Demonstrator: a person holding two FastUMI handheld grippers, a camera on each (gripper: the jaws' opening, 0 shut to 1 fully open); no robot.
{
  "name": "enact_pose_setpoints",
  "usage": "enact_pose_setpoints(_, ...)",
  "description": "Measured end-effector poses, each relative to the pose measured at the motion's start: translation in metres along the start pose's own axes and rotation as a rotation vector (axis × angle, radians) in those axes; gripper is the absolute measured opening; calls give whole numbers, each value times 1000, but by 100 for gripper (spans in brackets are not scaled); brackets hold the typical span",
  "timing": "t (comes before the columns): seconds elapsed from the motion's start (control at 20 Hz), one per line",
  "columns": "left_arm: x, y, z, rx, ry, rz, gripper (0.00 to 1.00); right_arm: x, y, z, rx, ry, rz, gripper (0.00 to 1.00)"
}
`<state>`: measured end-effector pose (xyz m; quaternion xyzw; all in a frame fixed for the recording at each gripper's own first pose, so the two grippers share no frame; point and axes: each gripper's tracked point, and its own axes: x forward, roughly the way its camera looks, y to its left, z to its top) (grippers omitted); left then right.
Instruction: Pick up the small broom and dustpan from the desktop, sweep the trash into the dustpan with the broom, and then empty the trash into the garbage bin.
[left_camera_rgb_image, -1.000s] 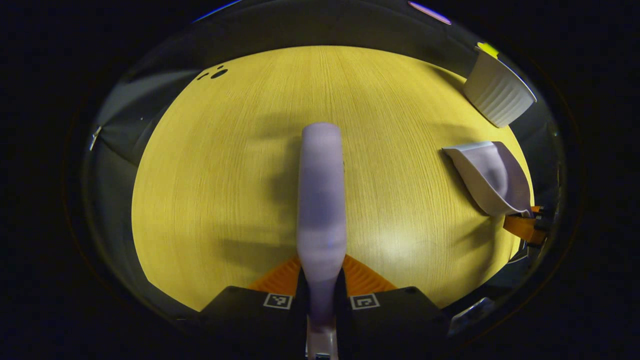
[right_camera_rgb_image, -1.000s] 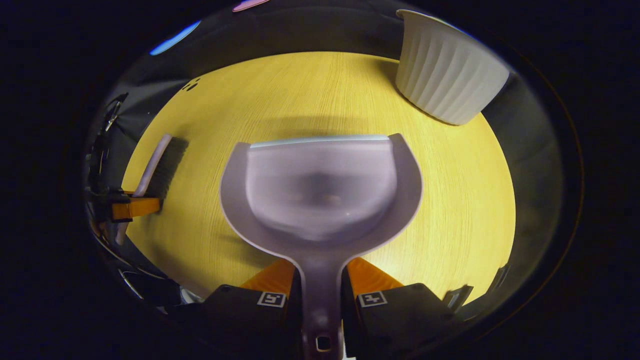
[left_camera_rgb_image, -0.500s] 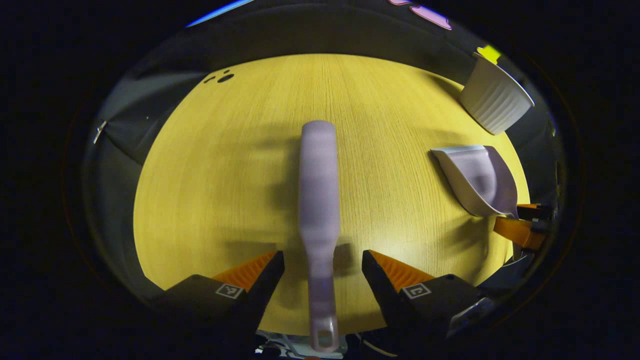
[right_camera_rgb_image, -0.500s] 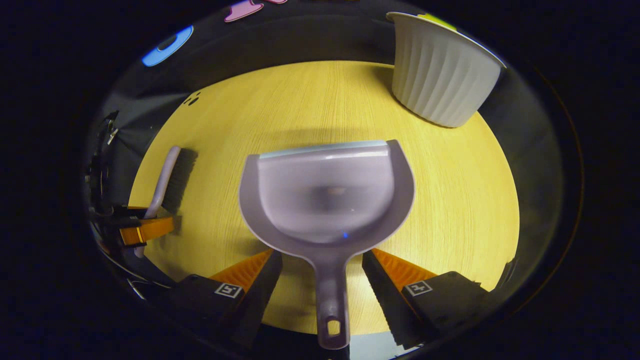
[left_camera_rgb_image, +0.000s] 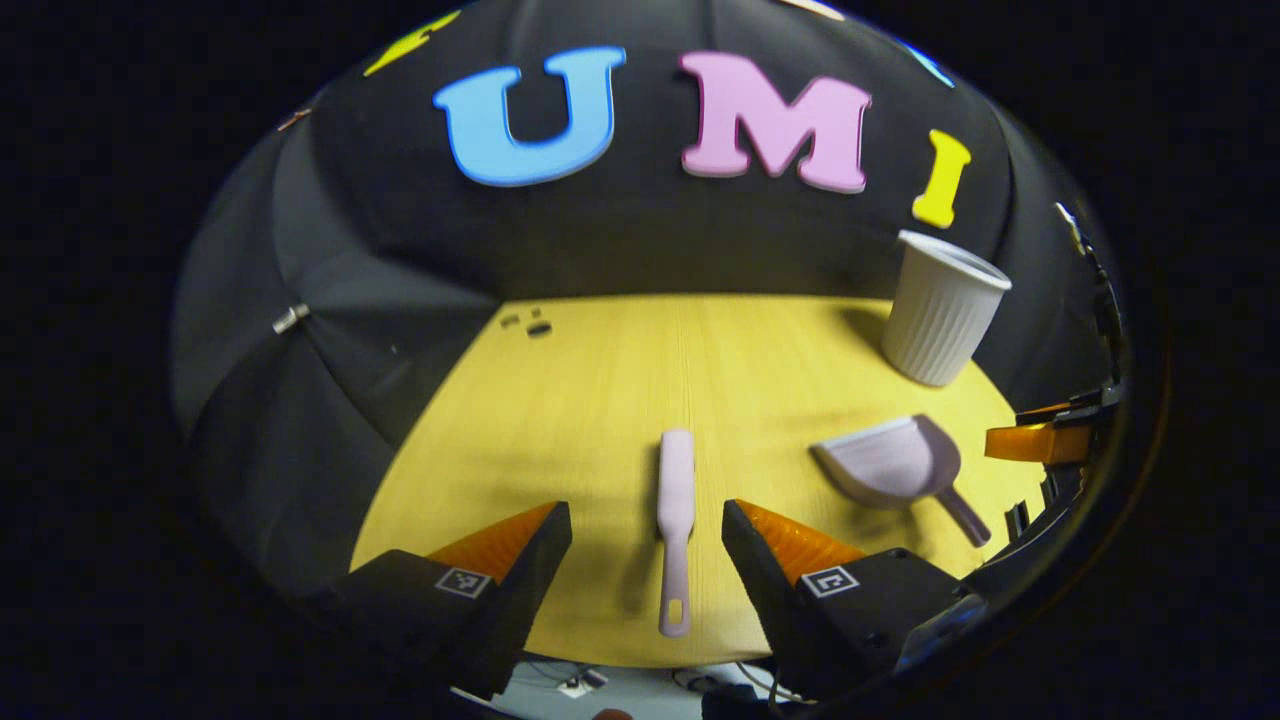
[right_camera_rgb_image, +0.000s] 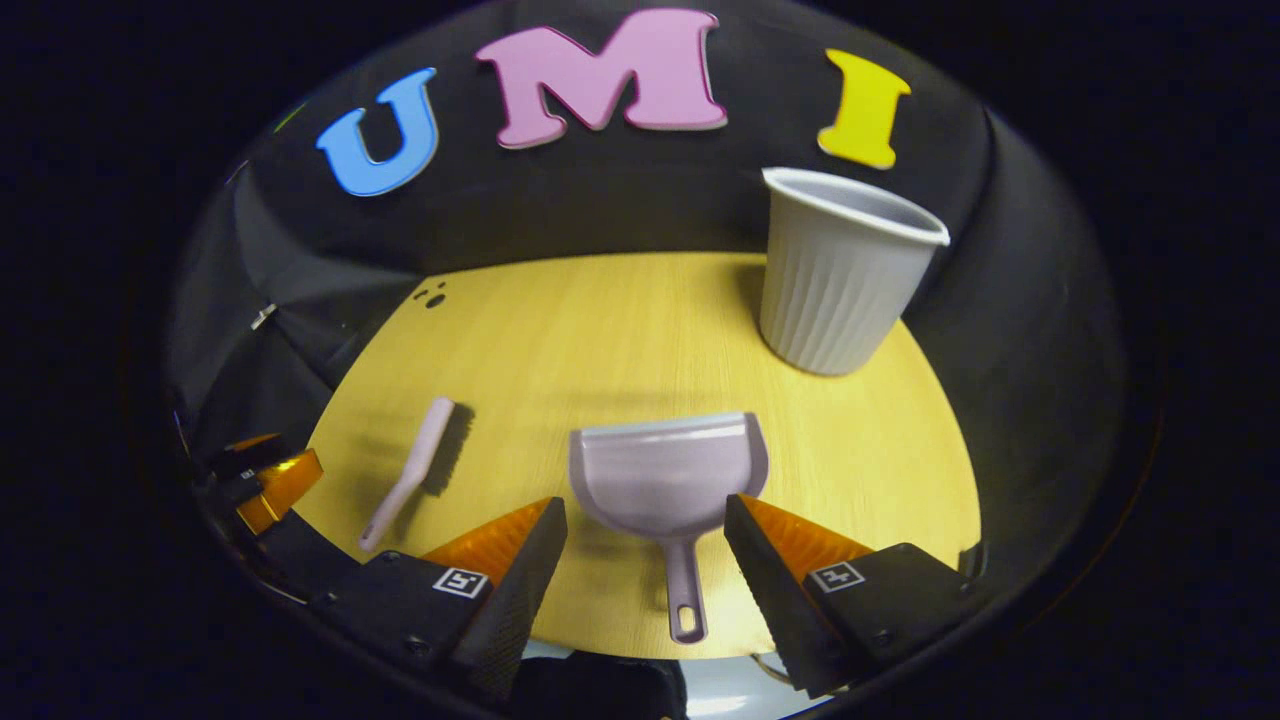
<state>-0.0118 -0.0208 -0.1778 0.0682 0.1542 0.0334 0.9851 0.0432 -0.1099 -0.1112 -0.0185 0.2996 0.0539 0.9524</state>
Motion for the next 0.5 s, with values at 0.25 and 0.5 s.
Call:
enact_pose_setpoints(0.25, -84, -2, 44, -47, -257, 42, 96, -58, 66, 50, -61, -278, 117, 99)
enact_pose_setpoints(0.5, -137, -1, 36, -103, -327, 76, 96, -94, 101, 35, -122, -341, 211, 99)
